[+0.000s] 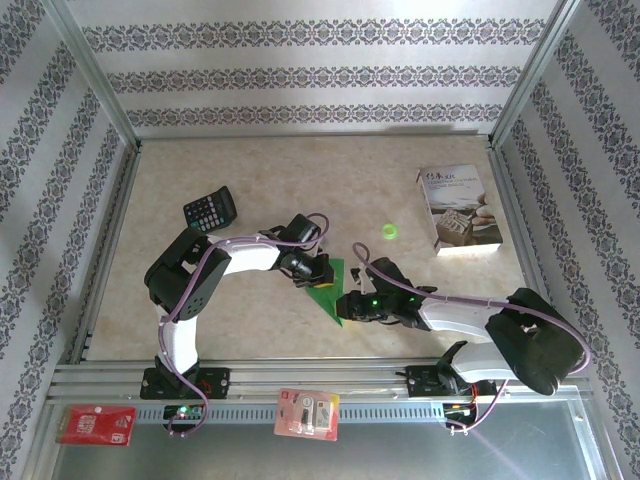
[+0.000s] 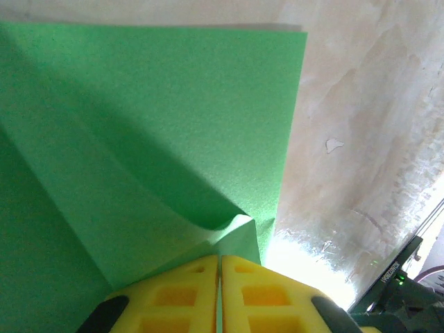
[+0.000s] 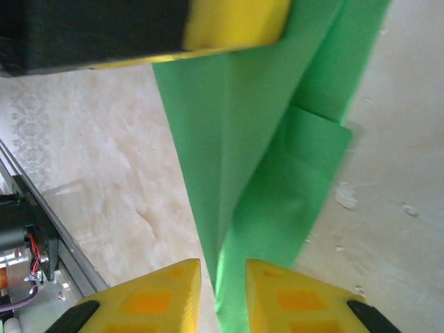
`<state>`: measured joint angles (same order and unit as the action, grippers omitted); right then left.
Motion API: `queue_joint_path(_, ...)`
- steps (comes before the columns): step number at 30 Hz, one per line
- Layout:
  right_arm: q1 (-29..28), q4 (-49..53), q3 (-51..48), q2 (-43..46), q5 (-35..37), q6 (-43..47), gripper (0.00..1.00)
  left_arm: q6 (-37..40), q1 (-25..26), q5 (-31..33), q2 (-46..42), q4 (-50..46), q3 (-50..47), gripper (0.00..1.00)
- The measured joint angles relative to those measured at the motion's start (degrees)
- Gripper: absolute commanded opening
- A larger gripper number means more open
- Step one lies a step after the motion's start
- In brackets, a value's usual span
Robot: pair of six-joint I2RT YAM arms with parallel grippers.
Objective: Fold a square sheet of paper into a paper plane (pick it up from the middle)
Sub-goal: Fourth fold the wing at the center of the table.
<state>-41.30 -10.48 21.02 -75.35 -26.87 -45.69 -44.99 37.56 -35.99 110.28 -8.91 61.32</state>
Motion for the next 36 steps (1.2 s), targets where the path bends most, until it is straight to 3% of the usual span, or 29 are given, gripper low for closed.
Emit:
queue_joint_path(22, -5.1, 8.3, 5.2, -2.4, 9.3, 4.0, 0.24, 0.0, 0.0, 0.0, 0.0, 0.0, 0.0, 0.09)
queue_joint_path(36, -5.1, 8.5, 5.6, -3.1, 10.4, 4.0, 0.08, 0.0, 0.0, 0.0, 0.0, 0.0, 0.0, 0.09)
